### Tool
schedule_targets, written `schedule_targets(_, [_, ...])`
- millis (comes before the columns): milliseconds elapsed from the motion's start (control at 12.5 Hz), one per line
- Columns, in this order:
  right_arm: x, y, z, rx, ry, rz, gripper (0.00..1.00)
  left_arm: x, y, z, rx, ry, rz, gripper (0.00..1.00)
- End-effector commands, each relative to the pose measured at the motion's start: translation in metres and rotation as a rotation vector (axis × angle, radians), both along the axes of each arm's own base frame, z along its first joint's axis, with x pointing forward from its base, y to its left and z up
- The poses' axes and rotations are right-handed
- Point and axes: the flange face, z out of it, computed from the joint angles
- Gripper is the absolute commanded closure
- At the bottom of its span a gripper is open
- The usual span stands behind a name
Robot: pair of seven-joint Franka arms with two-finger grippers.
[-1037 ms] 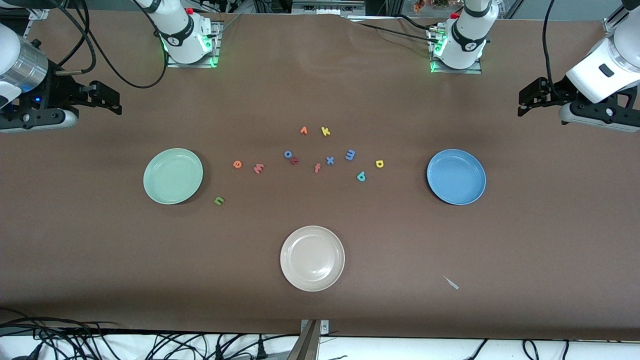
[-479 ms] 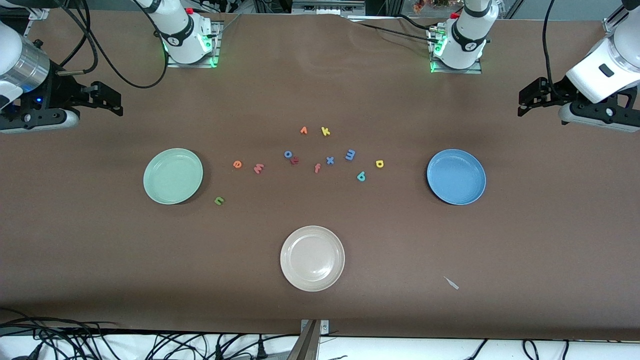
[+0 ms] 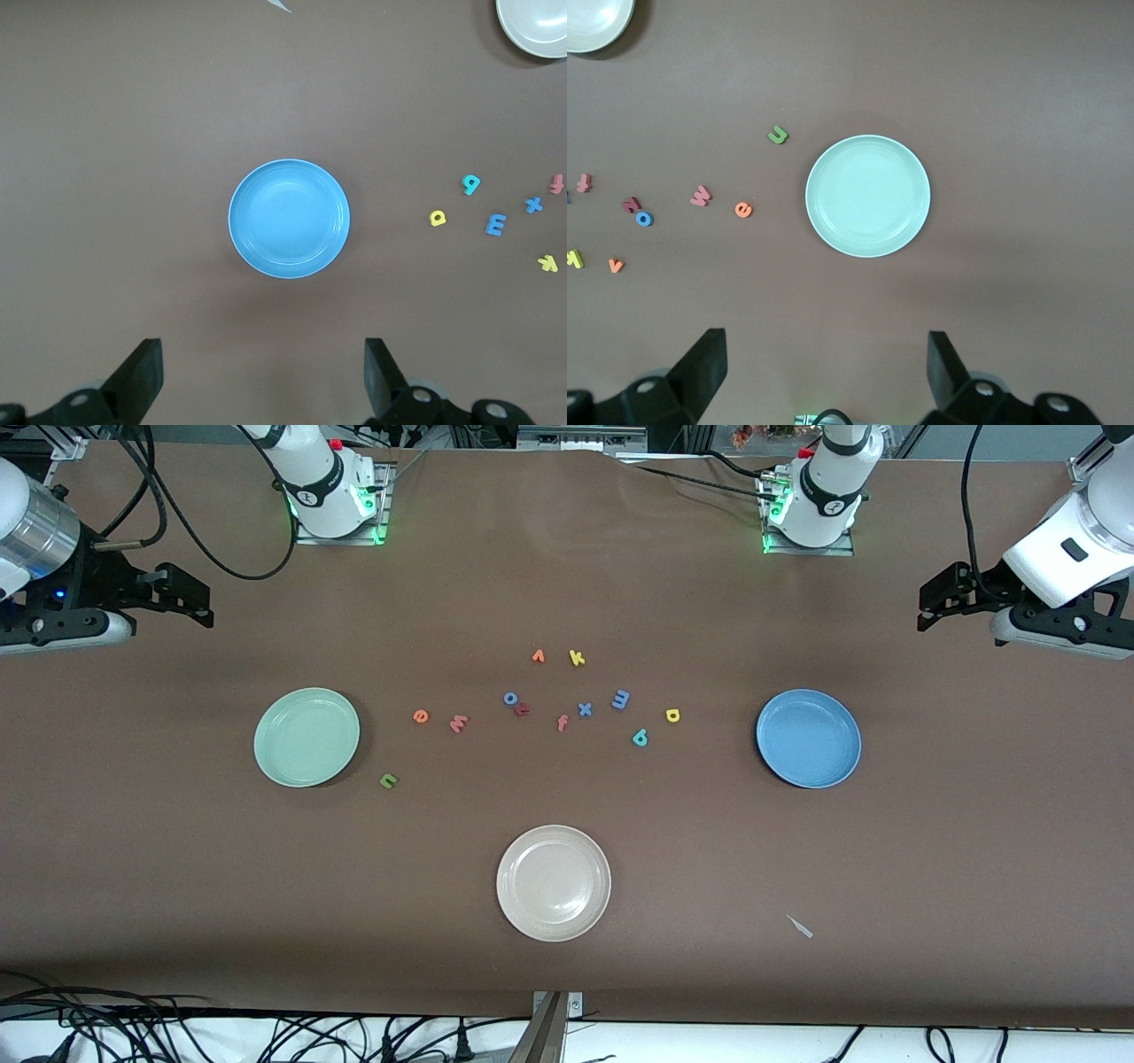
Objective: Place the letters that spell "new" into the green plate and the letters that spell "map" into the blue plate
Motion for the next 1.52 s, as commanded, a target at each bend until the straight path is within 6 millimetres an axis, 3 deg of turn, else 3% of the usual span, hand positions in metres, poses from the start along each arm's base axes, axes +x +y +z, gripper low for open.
schedule_targets(0, [-0.0058,-0.0021,0.003,0.01,-0.015,0.004,0.0,0.0007,-0.0019,0.0053,0.007,0.002,0.0,0.0])
schedule_targets(1436, [-0.0043,-0.0055,0.0034,-0.003,-0.033,0.0,0.0,0.0007,-0.0019,0.0053,0.007,0.002,0.0,0.0])
